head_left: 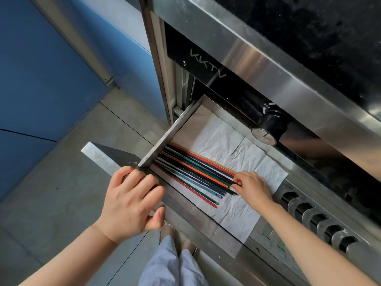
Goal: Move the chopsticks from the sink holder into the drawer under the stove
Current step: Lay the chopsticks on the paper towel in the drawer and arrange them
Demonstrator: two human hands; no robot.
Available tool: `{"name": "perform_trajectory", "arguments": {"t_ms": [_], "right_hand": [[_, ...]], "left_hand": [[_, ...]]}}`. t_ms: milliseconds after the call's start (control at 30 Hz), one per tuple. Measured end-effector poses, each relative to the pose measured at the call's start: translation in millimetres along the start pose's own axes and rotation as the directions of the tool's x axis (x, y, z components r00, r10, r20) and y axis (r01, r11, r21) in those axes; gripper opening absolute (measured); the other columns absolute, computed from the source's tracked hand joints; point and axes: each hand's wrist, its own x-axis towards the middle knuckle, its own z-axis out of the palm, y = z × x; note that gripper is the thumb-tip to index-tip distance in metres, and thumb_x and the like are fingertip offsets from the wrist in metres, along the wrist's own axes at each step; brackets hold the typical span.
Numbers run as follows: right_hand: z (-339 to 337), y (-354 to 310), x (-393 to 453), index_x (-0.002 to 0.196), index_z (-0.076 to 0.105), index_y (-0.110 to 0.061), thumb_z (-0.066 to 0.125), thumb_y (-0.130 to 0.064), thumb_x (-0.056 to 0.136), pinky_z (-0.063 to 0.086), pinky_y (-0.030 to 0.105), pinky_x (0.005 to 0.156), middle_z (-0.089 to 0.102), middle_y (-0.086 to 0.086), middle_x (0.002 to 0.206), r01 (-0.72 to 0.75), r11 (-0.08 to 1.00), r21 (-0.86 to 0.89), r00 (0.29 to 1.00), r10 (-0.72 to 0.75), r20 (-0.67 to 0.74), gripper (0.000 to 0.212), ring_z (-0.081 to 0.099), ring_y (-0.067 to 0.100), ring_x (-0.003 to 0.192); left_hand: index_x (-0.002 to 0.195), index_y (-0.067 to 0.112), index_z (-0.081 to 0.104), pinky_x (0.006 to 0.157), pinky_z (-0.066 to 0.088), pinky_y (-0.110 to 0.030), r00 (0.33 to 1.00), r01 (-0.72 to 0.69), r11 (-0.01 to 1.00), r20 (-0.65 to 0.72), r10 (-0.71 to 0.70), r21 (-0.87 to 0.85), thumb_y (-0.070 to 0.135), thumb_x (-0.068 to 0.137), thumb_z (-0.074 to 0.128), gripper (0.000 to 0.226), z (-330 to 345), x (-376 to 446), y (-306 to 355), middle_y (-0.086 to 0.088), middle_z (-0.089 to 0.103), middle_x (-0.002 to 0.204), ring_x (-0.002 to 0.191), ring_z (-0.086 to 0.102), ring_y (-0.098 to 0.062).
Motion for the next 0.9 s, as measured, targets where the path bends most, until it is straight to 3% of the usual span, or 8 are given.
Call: {"name": "perform_trajectory", "arguments": {"t_ms": [100, 200, 300, 467, 567, 633, 767, 900], "right_hand": [[-6, 0, -3, 0.094, 0.061, -0.02, 0.063, -0.03, 0.088, 0.042, 0.028, 0.074, 0.063, -0.005, 0.094, -0.013, 0.998, 0.055, 1.0, 0.012, 0.011, 0.012, 0.053, 0.015, 0.086], [-14, 0, -11, 0.1, 0.065, -0.015, 0.063, -0.021, 0.089, 0.053, 0.027, 0.075, 0.069, 0.002, 0.093, -0.093, 0.967, 0.239, 0.995, 0.081, 0.056, 0.013, 0.065, 0.018, 0.087], [-23, 0, -21, 0.109, 0.07, -0.01, 0.066, -0.013, 0.087, 0.043, 0.001, 0.071, 0.068, -0.003, 0.09, -0.2, 0.87, 0.451, 0.98, 0.174, 0.099, 0.022, 0.063, 0.005, 0.082], [-35, 1, -50, 0.089, 0.076, -0.02, 0.071, -0.008, 0.08, 0.044, 0.003, 0.067, 0.073, -0.013, 0.087, -0.341, 0.635, 0.693, 0.938, 0.174, 0.301, 0.016, 0.065, -0.003, 0.086], [-35, -5, -64, 0.074, 0.077, -0.025, 0.071, -0.003, 0.079, 0.042, -0.002, 0.067, 0.076, -0.014, 0.08, -0.366, 0.577, 0.73, 0.92, 0.108, 0.376, 0.023, 0.066, -0.009, 0.08], [-27, -10, -67, 0.072, 0.079, -0.019, 0.069, -0.002, 0.079, 0.044, 0.001, 0.07, 0.077, -0.008, 0.084, -0.388, 0.579, 0.718, 0.903, 0.084, 0.42, 0.021, 0.068, -0.002, 0.084], [-3, -24, -59, 0.079, 0.078, -0.008, 0.066, -0.006, 0.083, 0.046, 0.016, 0.09, 0.071, -0.007, 0.098, -0.429, 0.623, 0.655, 0.866, 0.076, 0.495, 0.012, 0.065, 0.005, 0.095], [12, -32, -50, 0.088, 0.077, -0.008, 0.067, -0.008, 0.084, 0.046, 0.024, 0.098, 0.073, -0.001, 0.094, -0.442, 0.636, 0.633, 0.847, 0.064, 0.527, 0.011, 0.065, 0.009, 0.099]], "left_hand": [[0.063, 0.01, 0.062, 0.073, 0.037, -0.039, 1.0, -0.001, 1.0, -0.004, 0.001, -0.006, 0.035, 0.09, 0.03, 0.049, 0, 1, 0, -0.008, 0.06, 0.068, 0.056, 0.048, -0.03], [0.064, 0.01, 0.062, 0.073, 0.036, -0.039, 1.0, -0.001, 1.0, 0.002, 0.001, 0.003, 0.035, 0.09, 0.03, 0.049, 0, 0, -1, -0.008, 0.06, 0.068, 0.056, 0.049, -0.03], [0.064, 0.01, 0.061, 0.073, 0.036, -0.039, 1.0, 0.002, 1.0, 0.005, -0.002, 0.007, 0.035, 0.09, 0.031, 0.047, 0, 1, -1, -0.007, 0.06, 0.069, 0.057, 0.048, -0.03], [0.064, 0.01, 0.061, 0.073, 0.036, -0.039, 1.0, 0.004, 1.0, 0.012, -0.004, 0.005, 0.034, 0.088, 0.033, 0.043, -2, 1, 0, -0.007, 0.06, 0.069, 0.056, 0.047, -0.03], [0.064, 0.01, 0.061, 0.073, 0.037, -0.039, 1.0, 0.002, 1.0, 0.008, -0.002, 0.004, 0.034, 0.089, 0.033, 0.045, -2, 2, 0, -0.007, 0.059, 0.068, 0.056, 0.047, -0.03], [0.064, 0.01, 0.061, 0.073, 0.037, -0.039, 1.0, -0.001, 1.0, 0.009, 0.001, 0.001, 0.035, 0.089, 0.032, 0.045, -2, 2, -1, -0.007, 0.059, 0.069, 0.056, 0.047, -0.03], [0.064, 0.01, 0.062, 0.074, 0.037, -0.039, 1.0, 0.004, 1.0, 0.006, -0.004, 0.001, 0.034, 0.087, 0.034, 0.043, -1, 1, 0, -0.007, 0.06, 0.069, 0.057, 0.047, -0.03], [0.064, 0.01, 0.062, 0.074, 0.036, -0.039, 1.0, 0.001, 1.0, 0.005, -0.001, 0.003, 0.033, 0.086, 0.036, 0.04, -1, 1, -1, -0.007, 0.06, 0.07, 0.058, 0.047, -0.03]]}}
